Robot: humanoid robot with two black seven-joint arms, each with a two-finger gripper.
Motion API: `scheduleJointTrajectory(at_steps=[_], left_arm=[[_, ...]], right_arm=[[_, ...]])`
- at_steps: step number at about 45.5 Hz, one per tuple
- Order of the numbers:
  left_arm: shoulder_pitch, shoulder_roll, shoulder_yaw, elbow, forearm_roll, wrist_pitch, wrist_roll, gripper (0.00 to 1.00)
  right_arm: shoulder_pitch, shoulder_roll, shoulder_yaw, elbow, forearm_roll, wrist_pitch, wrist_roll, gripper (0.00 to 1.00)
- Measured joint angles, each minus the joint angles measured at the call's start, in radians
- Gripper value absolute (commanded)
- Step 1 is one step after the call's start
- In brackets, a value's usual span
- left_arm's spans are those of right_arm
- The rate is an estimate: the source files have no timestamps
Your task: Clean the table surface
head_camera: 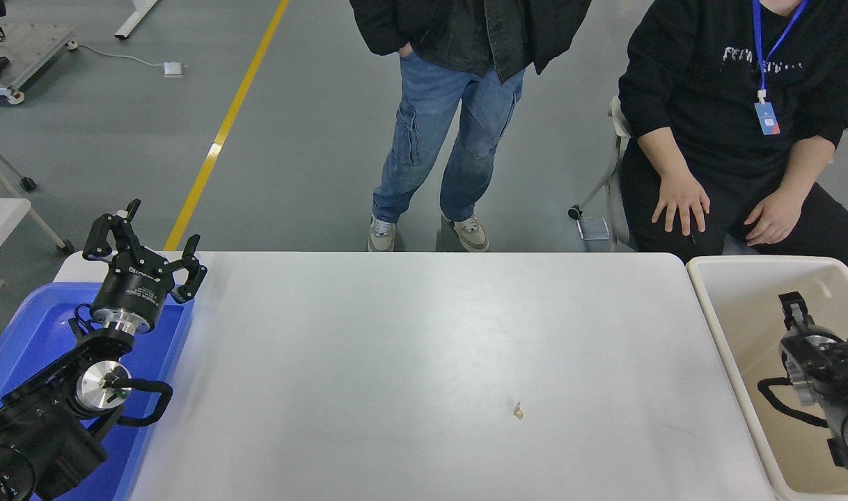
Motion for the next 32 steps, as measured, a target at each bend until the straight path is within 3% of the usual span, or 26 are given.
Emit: scheduleJointTrajectory(at_steps=[15,32], left_arm=[[0.000,0.000,0.000,0.000,0.000,0.000,0.000,1.00],[0.000,0.000,0.000,0.000,0.000,0.000,0.000,1.00]], right_arm=[[0.183,-0.108,0.150,0.165,0.000,0.005,0.028,0.98],[0.250,-0.201,0.412,0.515,-0.003,0.020,0.115,0.99]])
